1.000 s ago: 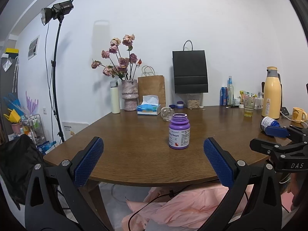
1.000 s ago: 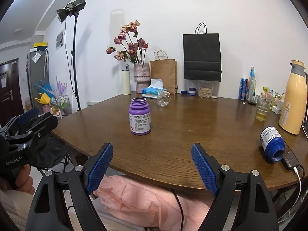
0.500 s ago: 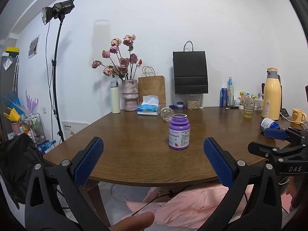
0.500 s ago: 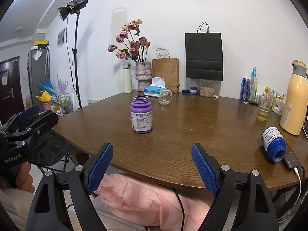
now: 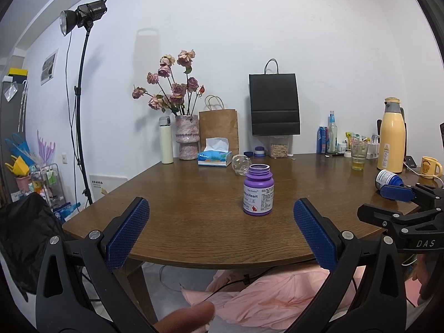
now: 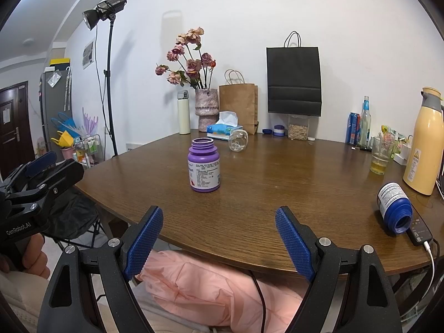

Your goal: Flip cup upright

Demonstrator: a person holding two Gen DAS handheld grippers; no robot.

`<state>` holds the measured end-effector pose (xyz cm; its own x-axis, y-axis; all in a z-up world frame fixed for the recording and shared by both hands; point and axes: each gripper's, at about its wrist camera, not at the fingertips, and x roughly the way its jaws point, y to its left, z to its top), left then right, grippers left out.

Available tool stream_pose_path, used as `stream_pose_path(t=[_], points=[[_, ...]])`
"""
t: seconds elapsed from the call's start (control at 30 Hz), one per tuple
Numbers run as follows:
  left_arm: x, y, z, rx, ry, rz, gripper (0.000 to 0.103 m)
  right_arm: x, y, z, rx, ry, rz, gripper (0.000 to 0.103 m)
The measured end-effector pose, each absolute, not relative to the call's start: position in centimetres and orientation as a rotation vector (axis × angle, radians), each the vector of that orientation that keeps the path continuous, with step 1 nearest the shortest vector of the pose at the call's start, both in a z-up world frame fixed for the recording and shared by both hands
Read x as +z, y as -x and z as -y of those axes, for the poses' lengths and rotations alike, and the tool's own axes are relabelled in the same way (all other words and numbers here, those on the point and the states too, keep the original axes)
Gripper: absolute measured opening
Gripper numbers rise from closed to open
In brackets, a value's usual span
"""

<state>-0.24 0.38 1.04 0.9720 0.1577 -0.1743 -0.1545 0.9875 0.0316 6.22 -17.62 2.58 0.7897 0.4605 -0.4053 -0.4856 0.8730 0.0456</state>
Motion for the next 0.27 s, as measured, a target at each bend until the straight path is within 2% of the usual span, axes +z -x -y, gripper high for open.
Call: stream_pose_path(t=[0.27], points=[[0.95,0.24,-0.68,0.160,-0.019,-0.176,0.103,2.54,-6.24,17.55,0.509,0.071,-0.420,0.087]])
